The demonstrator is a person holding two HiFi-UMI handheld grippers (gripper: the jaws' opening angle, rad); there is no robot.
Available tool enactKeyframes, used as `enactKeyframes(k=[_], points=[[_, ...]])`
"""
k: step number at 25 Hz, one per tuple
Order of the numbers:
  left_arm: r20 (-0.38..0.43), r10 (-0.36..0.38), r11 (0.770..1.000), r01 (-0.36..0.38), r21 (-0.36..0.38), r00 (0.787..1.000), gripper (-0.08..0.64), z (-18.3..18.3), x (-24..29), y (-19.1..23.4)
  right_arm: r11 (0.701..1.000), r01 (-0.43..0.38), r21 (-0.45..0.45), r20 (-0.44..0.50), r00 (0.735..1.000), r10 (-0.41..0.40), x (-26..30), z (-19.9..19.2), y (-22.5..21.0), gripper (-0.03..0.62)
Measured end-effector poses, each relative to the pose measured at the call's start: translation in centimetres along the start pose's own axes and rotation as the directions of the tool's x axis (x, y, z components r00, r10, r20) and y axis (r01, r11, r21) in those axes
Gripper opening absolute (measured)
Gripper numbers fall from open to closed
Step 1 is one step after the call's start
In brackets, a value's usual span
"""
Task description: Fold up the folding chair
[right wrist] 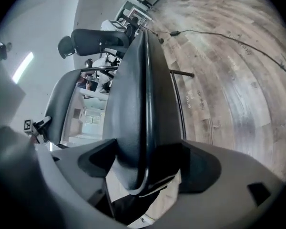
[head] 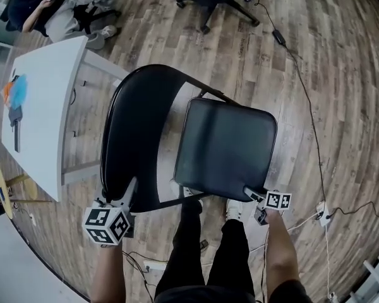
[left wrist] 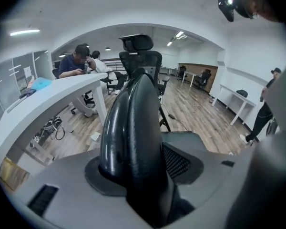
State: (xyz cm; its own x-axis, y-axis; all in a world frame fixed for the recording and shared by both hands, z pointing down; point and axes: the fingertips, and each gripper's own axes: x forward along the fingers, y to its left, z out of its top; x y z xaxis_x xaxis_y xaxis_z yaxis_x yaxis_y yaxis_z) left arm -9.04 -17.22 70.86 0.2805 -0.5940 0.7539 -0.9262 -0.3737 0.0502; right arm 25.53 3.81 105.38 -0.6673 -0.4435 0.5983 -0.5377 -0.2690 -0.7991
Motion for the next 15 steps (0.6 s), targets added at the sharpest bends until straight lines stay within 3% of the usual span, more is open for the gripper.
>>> enactKeyframes(k=[6, 11, 15], points=[[0.006, -0.04, 0.997, 0.04, -0.06, 0.999, 0.199, 0.4, -0.4, 0.5, 0.999, -0.034, 0.003, -0.041, 0.999, 0.034, -0.2, 0.4, 1.4, 0.385], [0.005, -0.037, 0.996, 0.038, -0.082, 0.999, 0.199, 2.2, -2.1, 3.5, 0.998, -0.056, -0.024, 0.008, 0.998, 0.056, -0.8, 0.3, 7.3, 0.379], [0.027, -0.034, 0.996, 0.036, -0.083, 0.999, 0.186, 4.3, -4.3, 5.5, 0.99, -0.072, -0.122, -0.07, 0.996, 0.064, -1.1, -0.4, 13.5, 0.347]])
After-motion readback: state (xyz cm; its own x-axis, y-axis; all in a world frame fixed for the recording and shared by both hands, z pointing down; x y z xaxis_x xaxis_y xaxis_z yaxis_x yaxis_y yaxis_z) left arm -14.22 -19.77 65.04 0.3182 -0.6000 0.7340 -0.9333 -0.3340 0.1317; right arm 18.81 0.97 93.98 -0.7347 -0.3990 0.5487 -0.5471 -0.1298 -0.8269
